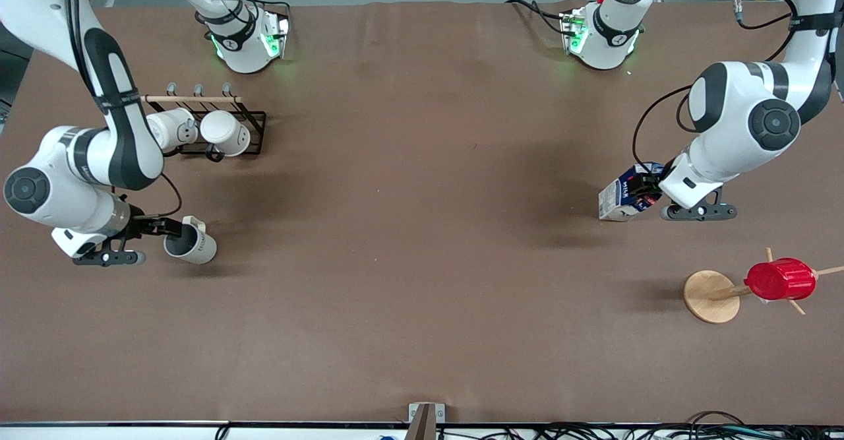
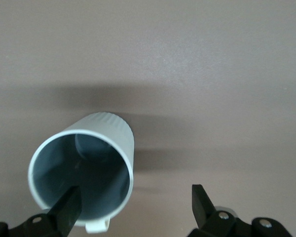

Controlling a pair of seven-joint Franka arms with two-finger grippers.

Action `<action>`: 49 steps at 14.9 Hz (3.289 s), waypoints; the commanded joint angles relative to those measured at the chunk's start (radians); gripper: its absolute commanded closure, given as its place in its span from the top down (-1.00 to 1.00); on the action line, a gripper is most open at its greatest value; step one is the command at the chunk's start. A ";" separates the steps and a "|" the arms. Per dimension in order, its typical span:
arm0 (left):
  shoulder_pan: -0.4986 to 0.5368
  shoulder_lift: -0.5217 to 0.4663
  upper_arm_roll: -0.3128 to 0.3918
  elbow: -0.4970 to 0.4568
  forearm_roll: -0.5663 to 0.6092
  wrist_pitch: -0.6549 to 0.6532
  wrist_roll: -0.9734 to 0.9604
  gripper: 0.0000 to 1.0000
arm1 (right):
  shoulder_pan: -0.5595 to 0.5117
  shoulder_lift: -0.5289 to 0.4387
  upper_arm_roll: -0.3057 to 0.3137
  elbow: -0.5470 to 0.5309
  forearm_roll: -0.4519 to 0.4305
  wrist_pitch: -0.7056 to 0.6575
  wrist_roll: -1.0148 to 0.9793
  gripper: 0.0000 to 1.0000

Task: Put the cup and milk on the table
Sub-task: 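Grasp the white mug with the right gripper while the left gripper grasps the milk, then carry the mug to center with the right gripper while the left gripper lifts milk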

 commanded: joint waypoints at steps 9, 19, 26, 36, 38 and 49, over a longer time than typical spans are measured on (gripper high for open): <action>0.002 -0.029 -0.003 -0.074 0.017 0.018 0.025 0.39 | -0.010 0.049 0.008 0.009 0.072 0.053 -0.001 -0.99; 0.000 -0.026 -0.003 -0.046 0.017 0.018 0.028 -0.72 | 0.060 -0.026 0.147 0.184 0.097 -0.204 0.204 -1.00; -0.010 0.014 -0.003 0.125 0.013 -0.055 0.014 -0.80 | 0.154 -0.033 0.478 0.181 -0.060 -0.156 0.882 -1.00; -0.030 0.098 -0.034 0.387 -0.013 -0.267 -0.036 -0.81 | 0.341 0.220 0.617 0.190 -0.354 0.060 1.389 -0.99; -0.046 0.107 -0.069 0.397 -0.013 -0.280 -0.094 -0.81 | 0.359 0.236 0.616 0.190 -0.359 0.063 1.389 -0.98; -0.363 0.364 -0.098 0.675 -0.061 -0.419 -0.492 -0.80 | 0.130 0.074 0.813 0.194 -0.379 -0.130 1.371 1.00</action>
